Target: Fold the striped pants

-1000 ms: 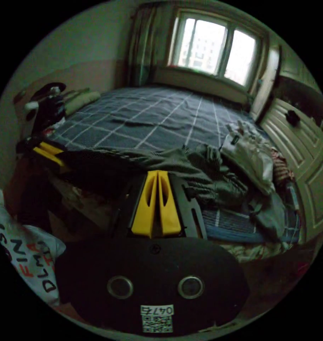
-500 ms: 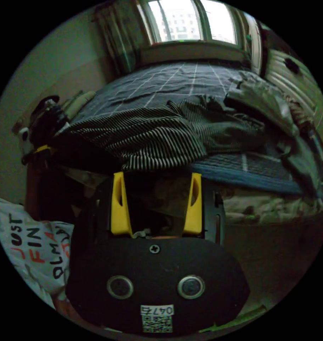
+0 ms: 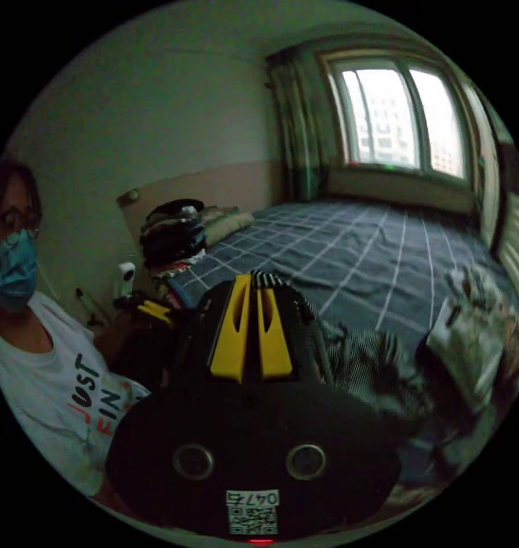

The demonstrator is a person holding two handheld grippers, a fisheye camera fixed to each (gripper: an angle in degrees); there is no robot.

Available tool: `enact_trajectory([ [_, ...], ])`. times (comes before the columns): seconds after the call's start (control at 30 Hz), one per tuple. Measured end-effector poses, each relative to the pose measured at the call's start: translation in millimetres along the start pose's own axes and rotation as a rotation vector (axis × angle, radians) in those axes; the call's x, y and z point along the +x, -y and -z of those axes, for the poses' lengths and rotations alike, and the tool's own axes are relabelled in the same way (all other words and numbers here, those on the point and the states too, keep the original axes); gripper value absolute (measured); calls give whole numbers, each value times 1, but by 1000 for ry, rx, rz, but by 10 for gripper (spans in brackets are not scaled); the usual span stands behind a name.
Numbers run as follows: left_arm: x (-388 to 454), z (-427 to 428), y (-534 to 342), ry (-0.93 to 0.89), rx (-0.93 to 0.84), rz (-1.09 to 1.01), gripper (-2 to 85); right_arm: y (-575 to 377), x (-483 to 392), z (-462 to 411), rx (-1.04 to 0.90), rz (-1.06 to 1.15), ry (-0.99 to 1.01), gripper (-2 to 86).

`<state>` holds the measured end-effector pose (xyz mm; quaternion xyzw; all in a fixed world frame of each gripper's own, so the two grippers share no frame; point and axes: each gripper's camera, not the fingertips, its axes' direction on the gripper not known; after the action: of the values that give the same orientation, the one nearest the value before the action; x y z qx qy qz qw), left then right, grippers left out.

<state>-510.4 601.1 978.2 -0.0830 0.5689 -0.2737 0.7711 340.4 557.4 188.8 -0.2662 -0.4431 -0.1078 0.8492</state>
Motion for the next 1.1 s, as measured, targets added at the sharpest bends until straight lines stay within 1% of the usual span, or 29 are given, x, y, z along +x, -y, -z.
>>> enact_trajectory([
  [0.07, -17, 39, -16, 22, 19, 58, 20, 64, -31, -46, -16, 126, -30, 4],
  [0.1, -31, 68, -29, 23, 49, 112, 22, 79, -39, -61, -27, 158, -34, 4],
  [0.17, -54, 114, -51, 13, 114, 220, 26, 133, -71, -136, -72, 260, 19, 4],
  [0.2, -70, 145, -67, 9, 160, 285, 29, 145, -79, -157, -81, 277, 44, 4],
  [0.23, -77, 159, -74, 14, 177, 312, 30, 165, -97, -201, -100, 310, 88, 4],
  [0.27, -91, 187, -88, 45, 195, 356, 31, 180, -116, -248, -120, 340, 117, 4],
  [0.3, -103, 212, -101, 107, 197, 394, 31, 187, -126, -272, -130, 353, 132, 3],
  [0.33, -109, 224, -107, 146, 191, 412, 32, 197, -145, -320, -152, 373, 163, 3],
  [0.37, -122, 245, -117, 223, 172, 446, 33, 205, -163, -367, -174, 383, 191, 3],
  [0.4, -134, 265, -125, 293, 151, 474, 33, 208, -171, -390, -186, 390, 203, 3],
  [0.47, -154, 294, -135, 372, 133, 506, 32, 219, -200, -478, -220, 390, 233, 3],
  [0.5, -168, 311, -141, 409, 134, 536, 32, 221, -205, -498, -223, 383, 246, 3],
  [0.57, -188, 335, -152, 449, 130, 585, 32, 228, -219, -571, -239, 307, 296, 3],
  [0.67, -216, 368, -172, 459, 144, 656, 38, 232, -235, -644, -241, 306, 317, 5],
  [0.73, -229, 383, -182, 451, 150, 693, 47, 233, -243, -682, -251, 330, 299, 8],
  [0.8, -246, 394, -193, 434, 121, 751, 59, 231, -247, -722, -312, 353, 288, 17],
  [0.87, -250, 401, -199, 444, 105, 785, 56, 229, -245, -772, -393, 348, 378, 36],
  [0.93, -245, 414, -204, 507, 97, 804, 31, 235, -237, -791, -363, 300, 476, 57],
  [1.0, -228, 436, -209, 656, 86, 840, 38, 247, -231, -798, -307, 280, 527, 83],
  [1.03, -222, 441, -209, 691, 80, 840, 36, 255, -228, -799, -287, 289, 554, 101],
  [1.1, -191, 456, -203, 868, 5, 799, 3, 263, -223, -791, -249, 325, 600, 121],
])
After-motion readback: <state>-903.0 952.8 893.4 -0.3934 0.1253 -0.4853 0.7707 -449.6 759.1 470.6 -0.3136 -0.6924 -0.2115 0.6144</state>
